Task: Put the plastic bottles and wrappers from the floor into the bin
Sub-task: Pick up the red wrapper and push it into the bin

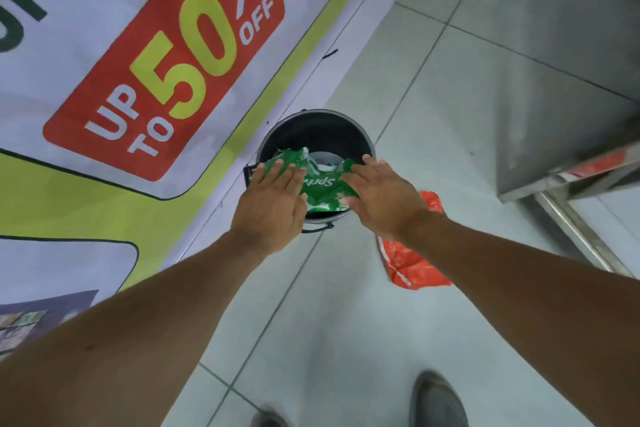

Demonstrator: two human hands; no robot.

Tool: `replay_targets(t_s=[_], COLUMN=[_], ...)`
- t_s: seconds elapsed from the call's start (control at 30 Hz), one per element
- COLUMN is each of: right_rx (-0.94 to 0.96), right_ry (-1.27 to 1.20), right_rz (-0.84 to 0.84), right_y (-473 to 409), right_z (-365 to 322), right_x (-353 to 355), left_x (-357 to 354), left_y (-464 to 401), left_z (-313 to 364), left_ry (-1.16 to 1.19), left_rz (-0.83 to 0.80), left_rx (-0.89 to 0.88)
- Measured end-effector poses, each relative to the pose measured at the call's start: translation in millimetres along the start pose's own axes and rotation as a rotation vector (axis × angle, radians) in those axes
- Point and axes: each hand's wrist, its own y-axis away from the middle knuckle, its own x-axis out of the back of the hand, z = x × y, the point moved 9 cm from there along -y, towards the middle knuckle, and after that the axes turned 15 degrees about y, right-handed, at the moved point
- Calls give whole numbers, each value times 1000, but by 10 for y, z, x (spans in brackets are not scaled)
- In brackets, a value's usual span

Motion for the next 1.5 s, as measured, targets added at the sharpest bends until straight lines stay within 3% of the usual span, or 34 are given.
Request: replay_targets(t_s=[0.13,0.2,0.27,0.37,0.47,0.6,0.77,0.93,1.13,1.3,1.5], right_rx=[-61,-97,-128,-161,-166,-148,-118,-110,-102,-109,-71], right_ry=[58,70,84,112,129,107,131,104,86,-25,-15], right_rz=[-10,-66,-141,-254,-314,-365,-307,-261,-258,-242,-138], right_y=[744,1031,1296,1597,1736,1737,1580,1482,1531,1597,1796], right_z=[334,511,710,940,1006,954,994,1114,1061,959,834], right_x=[-50,-242,-529,-1022,-1426,-1975,-2465,-2802,-2901,-2652,-1891], left_x=[11,-186,-541,-1194,-1677,-2135,-2522,-3015,-3236,-3207,-2500], left_y=[255,334,331,237,106,-248,-870,-1056,-807,-505,-141], left_z=[746,1129,1459,1682,1691,1650,1517,1343,1317,1374,1497], left_ry=[113,146,174,156,90,41,27,23,78,100,150], left_rz=[153,145,40,-207,-324,-350,-309,-378,-294,-340,-307], left_rx=[-169,-260,-288,-192,-101,-65,-26,-23,-24,35,60])
